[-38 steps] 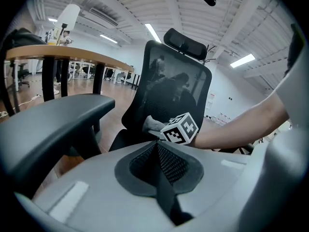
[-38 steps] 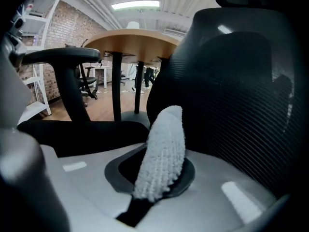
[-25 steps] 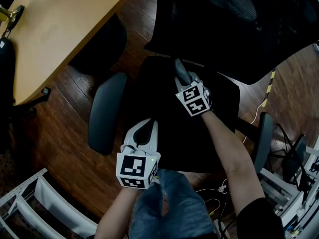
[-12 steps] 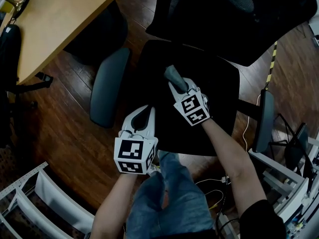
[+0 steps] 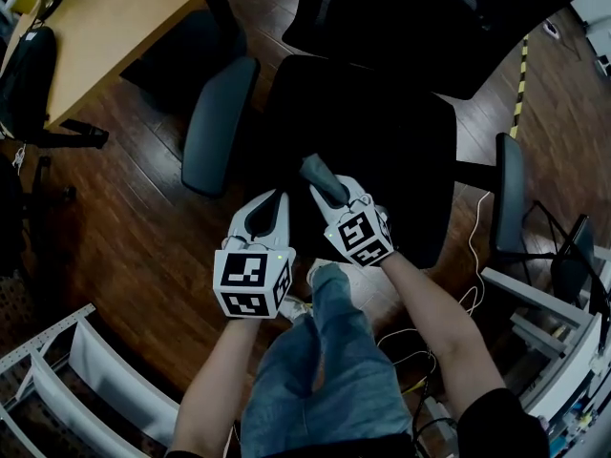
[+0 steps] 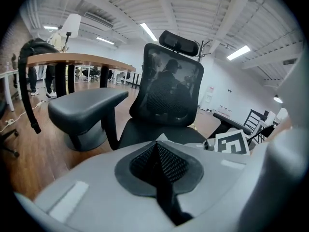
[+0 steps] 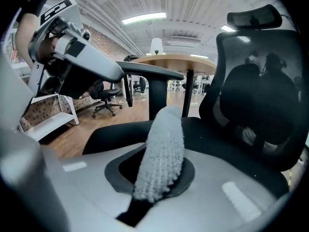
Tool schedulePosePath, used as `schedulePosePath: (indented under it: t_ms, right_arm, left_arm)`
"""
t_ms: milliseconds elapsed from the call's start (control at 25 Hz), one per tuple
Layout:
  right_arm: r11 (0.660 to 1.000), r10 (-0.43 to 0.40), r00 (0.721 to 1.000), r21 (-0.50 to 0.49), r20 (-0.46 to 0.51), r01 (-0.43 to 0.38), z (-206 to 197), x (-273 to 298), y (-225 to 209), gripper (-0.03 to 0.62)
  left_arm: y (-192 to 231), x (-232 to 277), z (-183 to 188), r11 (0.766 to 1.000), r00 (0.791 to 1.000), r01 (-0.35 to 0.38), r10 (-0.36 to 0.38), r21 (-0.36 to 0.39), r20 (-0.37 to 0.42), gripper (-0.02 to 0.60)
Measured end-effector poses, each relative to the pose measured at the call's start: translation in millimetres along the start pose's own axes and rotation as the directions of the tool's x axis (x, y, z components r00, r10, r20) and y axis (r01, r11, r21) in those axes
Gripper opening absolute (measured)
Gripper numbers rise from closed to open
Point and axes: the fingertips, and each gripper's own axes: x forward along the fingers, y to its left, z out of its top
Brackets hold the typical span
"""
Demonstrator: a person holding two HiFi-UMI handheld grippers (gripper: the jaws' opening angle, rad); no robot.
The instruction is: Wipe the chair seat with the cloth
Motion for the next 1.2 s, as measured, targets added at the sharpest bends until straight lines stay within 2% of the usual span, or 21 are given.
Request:
schedulePosePath:
  t_ms: [480, 720, 1040, 1200]
  right_arm:
    - [1.000, 0.027, 1.000, 0.001, 0.004, -0.027, -33, -42, 98, 0.009]
    - [0.998, 0.055, 0.998, 0.014, 0.003, -0.055, -40, -48, 127, 0.009]
    - [0.999, 0.044, 0.998, 0.009, 0.046, -0.044, -22, -51, 105, 0.009]
    - [1.000, 0.018, 0.996, -0.020, 0.083, -0.016, 0, -50, 62, 0.009]
  left_arm:
    - [-10, -37, -35, 1.000, 1.000, -0.009, 0.009, 0.005, -0.011, 0.003]
    - [-12, -42, -45, 1.000, 1.000, -0.013, 0.013, -0.002, -0.018, 0.003]
    - [-17, -31, -36, 1.000, 1.000, -0.017, 0.017, -0.018, 0.003, 0.003]
    - [-18, -17, -20, 1.000, 1.000, -0.014, 0.014, -0.022, 0.014, 0.003]
